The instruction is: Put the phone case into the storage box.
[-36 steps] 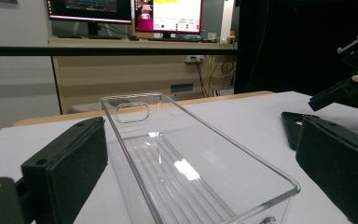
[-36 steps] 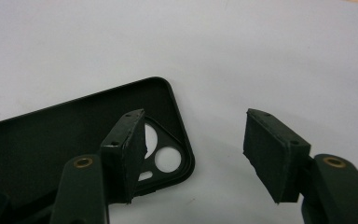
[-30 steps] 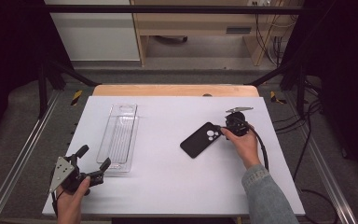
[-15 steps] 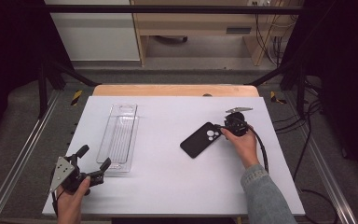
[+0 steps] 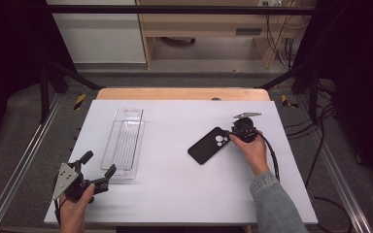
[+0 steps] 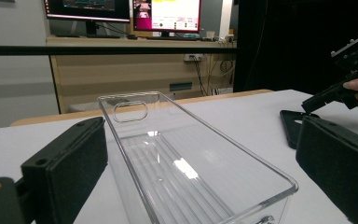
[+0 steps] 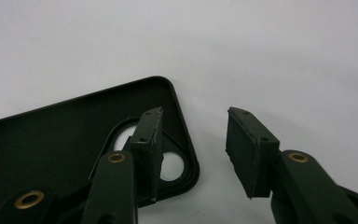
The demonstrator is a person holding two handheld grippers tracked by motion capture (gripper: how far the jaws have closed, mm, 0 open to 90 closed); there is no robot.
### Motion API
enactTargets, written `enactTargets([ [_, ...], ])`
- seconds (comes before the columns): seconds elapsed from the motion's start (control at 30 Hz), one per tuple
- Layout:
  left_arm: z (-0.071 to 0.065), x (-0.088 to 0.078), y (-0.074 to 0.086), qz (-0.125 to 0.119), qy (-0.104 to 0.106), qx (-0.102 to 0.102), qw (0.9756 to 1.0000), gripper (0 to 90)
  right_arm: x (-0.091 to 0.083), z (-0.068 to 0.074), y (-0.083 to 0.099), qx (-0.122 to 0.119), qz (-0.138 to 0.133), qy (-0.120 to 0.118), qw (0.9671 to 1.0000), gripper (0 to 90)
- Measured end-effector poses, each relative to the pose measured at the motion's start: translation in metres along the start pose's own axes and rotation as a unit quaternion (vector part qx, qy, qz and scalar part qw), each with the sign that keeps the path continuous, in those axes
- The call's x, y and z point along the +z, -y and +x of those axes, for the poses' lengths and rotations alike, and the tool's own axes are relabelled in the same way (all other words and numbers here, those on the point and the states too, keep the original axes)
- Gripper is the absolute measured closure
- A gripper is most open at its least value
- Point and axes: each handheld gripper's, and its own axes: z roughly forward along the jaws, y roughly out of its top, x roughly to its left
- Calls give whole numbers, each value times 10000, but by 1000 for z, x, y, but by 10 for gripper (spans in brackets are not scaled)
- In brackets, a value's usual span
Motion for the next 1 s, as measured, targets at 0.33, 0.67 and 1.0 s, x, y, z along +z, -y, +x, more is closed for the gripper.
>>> enactTargets([
  [0.33, 0, 0, 0, 5, -7, -12, 10000, 16, 3, -1, 4, -89, 202, 43, 9997, 617],
  [0.67, 0, 1, 0, 17, 2, 0, 10000, 16, 4, 0, 6, -141, 297, 15, 9995, 657],
  [1.0, -1, 2, 1, 62, 20, 44, 10000, 16, 5, 0, 6, -137, 331, -6, 9994, 688],
])
